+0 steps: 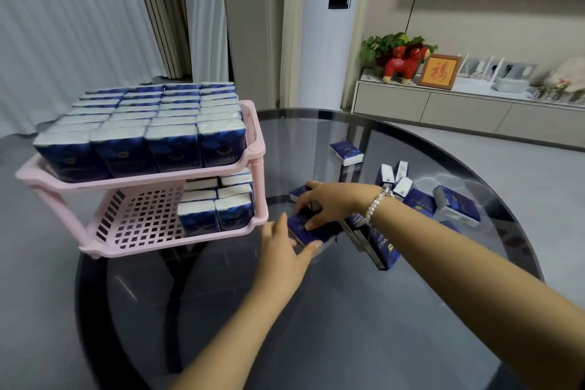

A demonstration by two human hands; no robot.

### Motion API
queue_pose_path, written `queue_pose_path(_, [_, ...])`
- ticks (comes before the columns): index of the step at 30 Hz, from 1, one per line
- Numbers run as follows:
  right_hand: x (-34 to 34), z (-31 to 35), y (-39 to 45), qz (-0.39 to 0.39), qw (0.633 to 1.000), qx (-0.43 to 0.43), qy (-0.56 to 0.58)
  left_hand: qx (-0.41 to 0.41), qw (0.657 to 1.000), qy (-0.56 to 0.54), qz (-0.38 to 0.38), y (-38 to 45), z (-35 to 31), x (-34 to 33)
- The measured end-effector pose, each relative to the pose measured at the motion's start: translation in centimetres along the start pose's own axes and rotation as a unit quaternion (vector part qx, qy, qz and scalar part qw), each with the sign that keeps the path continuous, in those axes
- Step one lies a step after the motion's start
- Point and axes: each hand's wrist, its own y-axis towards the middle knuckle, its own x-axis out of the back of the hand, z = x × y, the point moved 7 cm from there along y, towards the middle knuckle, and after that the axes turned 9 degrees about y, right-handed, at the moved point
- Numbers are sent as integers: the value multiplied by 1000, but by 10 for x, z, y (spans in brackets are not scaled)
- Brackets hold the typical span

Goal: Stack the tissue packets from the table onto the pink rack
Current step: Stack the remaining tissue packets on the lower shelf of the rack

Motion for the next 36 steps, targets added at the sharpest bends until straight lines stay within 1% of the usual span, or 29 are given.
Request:
queue_pose_path(2, [-2, 2, -5, -23, 999, 10, 21, 14, 999, 26, 20, -1, 1, -1])
queue_pose_path(4, [-4, 5, -10, -46, 997, 30, 45, 20, 999, 24, 35, -2, 2, 2])
queue_pose_path(6, [-6, 8, -16, -64, 993, 49, 87, 17, 999, 12, 32, -5, 2, 7])
queue_pose_path(11, [-6, 13, -33, -93, 971, 52, 216, -15, 998, -54, 6, -16, 0, 19])
queue_pose_path(13, [-4, 18, -43, -124, 958, 56, 252, 0, 995, -101, 11, -17, 3, 25])
queue_pose_path(16, [2, 22, -59, -205, 935, 62, 281, 49, 973, -224, 14, -18, 13, 33])
queue_pose_path(18, [3, 23, -72, -261, 914, 57, 305, 75, 959, -273, -10, -21, 19, 40])
queue_pose_path(20, [0, 24, -84, -308, 891, 47, 331, 80, 945, -314, -37, -24, 19, 47])
queue_pose_path(22, [-7, 28, -95, -338, 873, 44, 348, 74, 925, -370, -48, -28, 16, 52])
queue_pose_path(25, [-21, 35, -109, -373, 846, 49, 377, 68, 890, -450, -16, -31, 13, 53])
queue_pose_path(27, [-29, 37, -119, -396, 827, 56, 395, 77, 878, -472, 9, -31, 12, 51])
queue_pose_path(29, [-34, 38, -126, -401, 815, 71, 412, 86, 875, -476, 23, -31, 13, 51])
queue_pose_path(31, [-37, 39, -130, -383, 817, 87, 422, 82, 867, -489, 48, -30, 9, 50])
queue_pose_path(34, [-31, 40, -135, -346, 839, 100, 409, 87, 852, -505, 105, -34, -2, 48])
queue_pose_path(35, [-28, 42, -135, -331, 850, 104, 395, 84, 856, -495, 121, -36, -4, 47])
queue_pose_path(36, [-26, 44, -135, -317, 860, 106, 385, 73, 868, -473, 130, -36, -6, 46])
